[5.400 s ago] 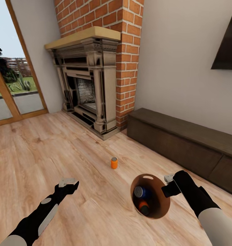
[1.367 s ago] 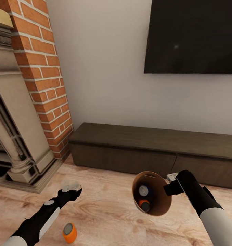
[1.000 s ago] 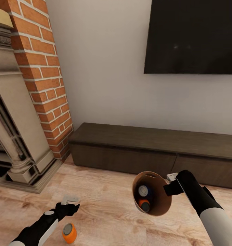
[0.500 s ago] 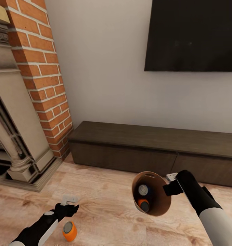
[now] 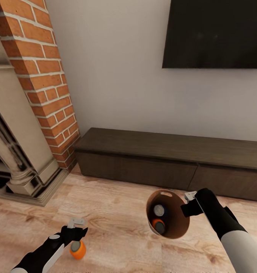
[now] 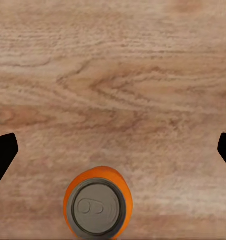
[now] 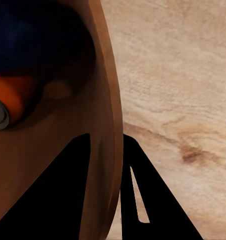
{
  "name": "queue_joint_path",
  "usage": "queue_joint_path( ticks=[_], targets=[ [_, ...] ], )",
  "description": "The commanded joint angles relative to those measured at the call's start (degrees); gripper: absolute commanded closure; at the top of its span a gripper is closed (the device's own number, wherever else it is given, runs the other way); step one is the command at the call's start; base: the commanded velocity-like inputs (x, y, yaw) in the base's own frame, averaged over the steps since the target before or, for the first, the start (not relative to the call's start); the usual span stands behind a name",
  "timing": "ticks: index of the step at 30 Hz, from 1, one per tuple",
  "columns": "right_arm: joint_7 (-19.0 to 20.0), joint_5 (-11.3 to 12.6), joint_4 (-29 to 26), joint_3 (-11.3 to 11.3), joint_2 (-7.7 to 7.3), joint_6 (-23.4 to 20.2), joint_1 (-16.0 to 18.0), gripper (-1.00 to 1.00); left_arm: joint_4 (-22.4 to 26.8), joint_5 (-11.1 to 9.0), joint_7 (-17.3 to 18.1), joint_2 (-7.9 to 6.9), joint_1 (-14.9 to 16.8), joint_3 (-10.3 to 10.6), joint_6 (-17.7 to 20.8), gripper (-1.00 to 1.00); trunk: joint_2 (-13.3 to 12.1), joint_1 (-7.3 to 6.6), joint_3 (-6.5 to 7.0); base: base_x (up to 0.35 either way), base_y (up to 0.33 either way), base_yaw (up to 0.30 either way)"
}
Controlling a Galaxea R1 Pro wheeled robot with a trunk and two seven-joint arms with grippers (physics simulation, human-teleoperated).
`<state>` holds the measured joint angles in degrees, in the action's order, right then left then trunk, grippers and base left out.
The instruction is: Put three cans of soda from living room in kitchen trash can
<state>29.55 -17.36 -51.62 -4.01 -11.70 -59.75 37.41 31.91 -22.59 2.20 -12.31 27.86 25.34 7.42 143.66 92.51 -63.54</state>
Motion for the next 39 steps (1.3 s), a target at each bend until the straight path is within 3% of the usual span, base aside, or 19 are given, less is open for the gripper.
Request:
queue_joint_path(
  ticks=[1, 9, 15, 22, 39],
  targets=[
    [0.2, 1.3, -0.2, 0.0, 0.01, -0.3, 0.0, 1.0, 0.0, 0.0, 0.0, 0.0, 0.0, 0.0, 0.0, -1.0, 0.0, 0.02, -0.22, 0.0, 0.0, 0.0],
    [0.2, 1.4, -3.8, 0.8, 0.11, -0.3, 0.0, 1.0, 0.0, 0.0, 0.0, 0.0, 0.0, 0.0, 0.2, -1.0, 0.0, 0.02, -0.22, 0.0, 0.0, 0.0],
    [0.2, 1.4, -5.5, 1.9, 0.28, -0.3, -0.1, 1.0, 0.0, 0.0, -0.1, -0.05, 0.0, -0.3, 2.5, -1.0, 0.0, 0.02, -0.22, 0.0, 0.0, 0.0],
    [0.2, 1.4, -5.7, 2.0, 0.32, -0.3, -0.1, 1.0, 0.0, -0.1, -0.5, -0.08, 0.0, -0.6, 2.7, -1.0, 0.1, 0.2, -1.77, 0.0, 0.0, 0.0],
    [0.3, 1.5, -7.0, 2.0, 0.33, -0.3, -0.1, 1.0, 0.0, -0.1, -0.4, -0.09, 0.0, -0.6, 2.4, -1.0, 0.1, 0.2, -1.77, 0.0, 0.0, 0.0]
  ],
)
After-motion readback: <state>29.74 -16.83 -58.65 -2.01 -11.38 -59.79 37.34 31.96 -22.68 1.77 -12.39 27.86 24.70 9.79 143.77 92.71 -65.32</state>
